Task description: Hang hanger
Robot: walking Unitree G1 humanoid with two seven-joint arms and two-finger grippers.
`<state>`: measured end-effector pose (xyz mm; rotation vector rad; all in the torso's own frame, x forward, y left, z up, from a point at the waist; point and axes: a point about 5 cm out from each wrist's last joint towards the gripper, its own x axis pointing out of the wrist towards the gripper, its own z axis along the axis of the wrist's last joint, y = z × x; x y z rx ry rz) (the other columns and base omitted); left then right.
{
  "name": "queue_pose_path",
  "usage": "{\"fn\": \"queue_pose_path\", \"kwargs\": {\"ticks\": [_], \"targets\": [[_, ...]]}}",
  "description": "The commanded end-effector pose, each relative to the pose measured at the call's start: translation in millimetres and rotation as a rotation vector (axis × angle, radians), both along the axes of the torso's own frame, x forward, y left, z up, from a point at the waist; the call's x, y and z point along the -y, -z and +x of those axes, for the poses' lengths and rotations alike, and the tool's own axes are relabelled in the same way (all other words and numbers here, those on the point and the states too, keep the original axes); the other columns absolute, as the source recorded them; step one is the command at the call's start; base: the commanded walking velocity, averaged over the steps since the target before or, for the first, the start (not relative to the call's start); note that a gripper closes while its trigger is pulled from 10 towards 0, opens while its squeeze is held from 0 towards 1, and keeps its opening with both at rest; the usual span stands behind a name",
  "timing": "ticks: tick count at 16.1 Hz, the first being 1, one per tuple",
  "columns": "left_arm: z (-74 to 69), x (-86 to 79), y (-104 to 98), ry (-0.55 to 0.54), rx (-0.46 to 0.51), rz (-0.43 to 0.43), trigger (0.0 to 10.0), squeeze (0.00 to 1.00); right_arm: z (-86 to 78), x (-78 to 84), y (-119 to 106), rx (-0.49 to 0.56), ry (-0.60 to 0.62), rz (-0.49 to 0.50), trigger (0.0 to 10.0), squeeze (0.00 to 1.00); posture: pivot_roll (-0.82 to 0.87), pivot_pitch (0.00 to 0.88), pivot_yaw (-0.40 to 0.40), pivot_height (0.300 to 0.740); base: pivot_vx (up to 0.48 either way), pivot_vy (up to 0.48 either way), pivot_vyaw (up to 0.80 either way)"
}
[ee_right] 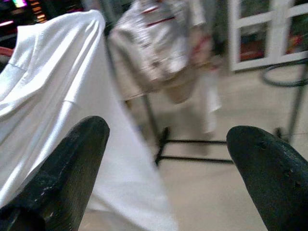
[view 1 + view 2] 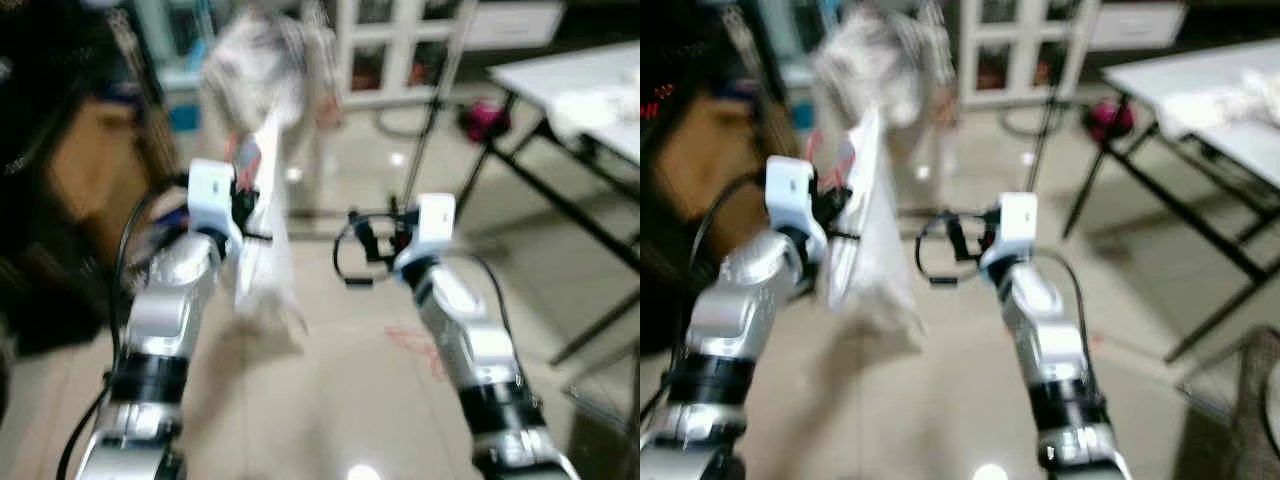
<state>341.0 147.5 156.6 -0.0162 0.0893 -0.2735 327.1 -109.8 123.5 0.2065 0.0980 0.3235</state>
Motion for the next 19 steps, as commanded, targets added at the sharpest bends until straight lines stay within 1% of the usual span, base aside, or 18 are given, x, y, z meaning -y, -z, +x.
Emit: {"fn": "queue_pose_path", "kwargs": {"ticks": [1, 3, 4, 5, 6, 7, 11, 14, 19], "targets": [[2.3, 14.2, -12.4, 0.059, 0.050, -0.014, 10.0, 0.00, -0.4, 9.7, 4.3, -0.011, 0.028, -0.015, 10.0, 0.00, 0.06, 0.000, 0.020, 0.740, 0.446, 0.000, 0.00], [2.5, 14.2, -12.5, 0.062, 0.048, -0.020, 10.0, 0.00, -0.9, 9.8, 5.3, -0.014, 0.024, -0.014, 10.0, 0.00, 0.06, 0.000, 0.020, 0.740, 0.446, 0.000, 0.00], [4.8, 9.1, -12.0, 0.044, 0.031, -0.037, 10.0, 0.00, -1.5, 9.1, 6.1, -0.016, 0.014, -0.018, 10.0, 0.00, 0.06, 0.000, 0.020, 0.740, 0.446, 0.000, 0.00], [6.3, 6.7, -12.4, 0.035, 0.039, 0.002, 10.0, 0.00, -1.3, 9.0, 6.2, -0.012, 0.012, -0.020, 10.0, 0.00, 0.05, 0.000, 0.018, 0.740, 0.446, 0.000, 0.00], [6.8, 6.6, -13.7, 0.034, 0.049, 0.002, 10.0, 0.00, -1.0, 9.1, 8.3, -0.020, 0.013, -0.056, 10.0, 0.00, 0.05, 0.000, 0.018, 0.740, 0.442, 0.000, 0.00], [6.7, 6.3, -14.5, 0.027, 0.054, -0.013, 10.0, 0.00, -1.0, 8.5, 10.0, -0.030, 0.010, -0.062, 10.0, 0.00, 0.05, 0.000, 0.019, 0.740, 0.446, 0.000, 0.00], [6.4, 5.9, -8.5, 0.027, 0.032, -0.005, 10.0, 0.00, 0.6, 6.2, 10.0, -0.025, 0.016, -0.072, 10.0, 0.00, 0.06, 0.000, 0.017, 0.740, 0.447, 0.000, 0.00], [8.3, 1.4, 3.9, 0.005, -0.017, -0.024, 10.0, 0.00, 0.8, 4.2, 11.8, -0.027, 0.014, -0.085, 10.0, 0.00, 0.06, 0.000, 0.017, 0.740, 0.456, 0.000, 0.00], [9.3, 12.8, 8.0, 0.037, -0.025, -0.015, 10.0, 0.00, 2.5, 6.5, 12.8, -0.033, 0.016, -0.086, 10.0, 0.00, 0.05, 0.000, 0.009, 0.740, 0.461, 0.000, 0.00]]}}
